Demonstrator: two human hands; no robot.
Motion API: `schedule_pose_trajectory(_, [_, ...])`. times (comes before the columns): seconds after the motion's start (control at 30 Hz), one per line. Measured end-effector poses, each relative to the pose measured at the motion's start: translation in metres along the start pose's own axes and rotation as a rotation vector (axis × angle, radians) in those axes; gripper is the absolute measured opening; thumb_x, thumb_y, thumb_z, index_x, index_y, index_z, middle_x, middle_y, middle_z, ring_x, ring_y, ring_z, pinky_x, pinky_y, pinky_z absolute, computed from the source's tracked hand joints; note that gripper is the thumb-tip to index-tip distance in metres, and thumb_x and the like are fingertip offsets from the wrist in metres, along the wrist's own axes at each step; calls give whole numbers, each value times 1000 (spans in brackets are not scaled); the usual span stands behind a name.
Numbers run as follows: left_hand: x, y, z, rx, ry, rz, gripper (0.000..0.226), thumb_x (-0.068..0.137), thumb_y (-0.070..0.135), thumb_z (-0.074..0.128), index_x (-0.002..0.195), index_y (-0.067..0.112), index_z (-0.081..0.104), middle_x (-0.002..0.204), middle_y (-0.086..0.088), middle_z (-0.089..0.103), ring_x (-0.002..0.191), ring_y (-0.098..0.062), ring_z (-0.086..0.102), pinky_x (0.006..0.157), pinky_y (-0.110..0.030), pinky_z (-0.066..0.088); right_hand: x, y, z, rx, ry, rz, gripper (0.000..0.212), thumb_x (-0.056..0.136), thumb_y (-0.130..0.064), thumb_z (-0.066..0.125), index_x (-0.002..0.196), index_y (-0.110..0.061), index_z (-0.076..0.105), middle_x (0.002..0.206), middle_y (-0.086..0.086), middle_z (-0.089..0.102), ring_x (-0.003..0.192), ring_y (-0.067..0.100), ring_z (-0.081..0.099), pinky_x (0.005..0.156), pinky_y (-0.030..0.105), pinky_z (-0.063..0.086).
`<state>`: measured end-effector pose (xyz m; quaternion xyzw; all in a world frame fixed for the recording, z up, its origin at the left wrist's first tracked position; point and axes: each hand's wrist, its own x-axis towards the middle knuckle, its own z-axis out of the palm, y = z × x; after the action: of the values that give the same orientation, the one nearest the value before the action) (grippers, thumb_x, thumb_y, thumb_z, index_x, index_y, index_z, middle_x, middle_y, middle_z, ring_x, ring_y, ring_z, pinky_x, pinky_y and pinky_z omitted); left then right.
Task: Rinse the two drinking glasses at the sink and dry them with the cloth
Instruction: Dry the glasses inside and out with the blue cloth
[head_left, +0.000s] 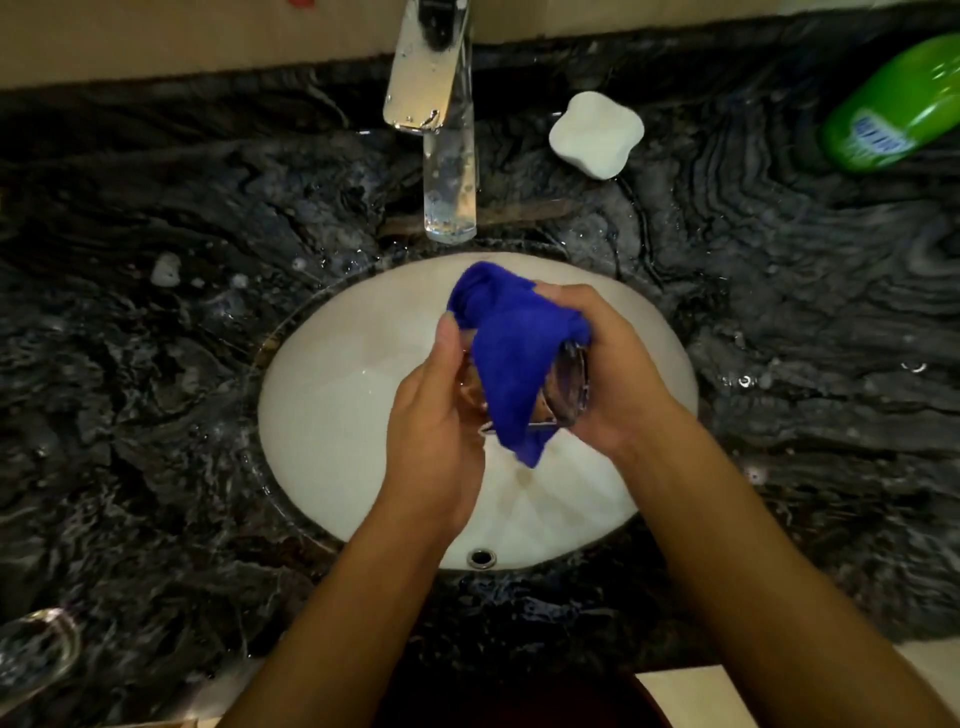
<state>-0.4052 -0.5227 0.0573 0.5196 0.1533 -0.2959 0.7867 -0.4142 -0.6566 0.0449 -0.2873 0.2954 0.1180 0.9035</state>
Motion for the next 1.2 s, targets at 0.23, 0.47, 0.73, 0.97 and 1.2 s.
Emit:
schedule_pose_trajectory(0.23, [9, 10, 17, -319, 89, -27, 49, 108, 39, 39, 116, 1, 70, 114, -19, 74, 106, -27, 73, 88, -36, 60, -17, 38, 6, 241, 143, -208, 29, 96, -21, 57, 118, -7, 69, 112, 16, 69, 109, 29, 64, 98, 40, 54])
schedule_pose_trajectory(0.47, [11, 13, 31, 26, 230, 203, 47, 109, 39, 33, 109, 9, 70, 84, -8, 77, 90, -21, 75, 84, -28, 56, -26, 17, 17, -243, 380, -449, 19, 92, -13, 71, 108, -23, 72, 77, -2, 71, 59, 17, 57, 60, 28, 46])
schedule_pose_trajectory(0.73, [-1, 23, 50, -186, 46, 51, 76, 97, 62, 34, 137, 1, 59, 135, -21, 65, 130, -34, 61, 118, -48, 39, -24, 16, 28, -1077, 272, -1032, 32, 97, -13, 64, 128, -20, 69, 157, 5, 44, 156, 25, 21, 119, 54, 31])
schedule_pose_trajectory(0.97, [-4, 35, 37, -250, -14, -67, 82, 95, 70, 34, 135, 4, 62, 133, -18, 67, 123, -30, 66, 106, -43, 50, -37, 30, 30, -1274, 135, -1039, 50, 92, -53, 50, 123, -20, 73, 157, 5, 45, 158, 25, 13, 119, 61, 23])
schedule_pose_trajectory(1.2, [-10, 47, 45, -197, 59, 61, 50, 105, 43, 40, 106, 9, 76, 104, -10, 77, 99, -19, 75, 81, -28, 60, -26, 8, 60, -746, 328, -940, 36, 98, -33, 61, 133, -25, 57, 151, -4, 47, 137, 6, 48, 104, 17, 43])
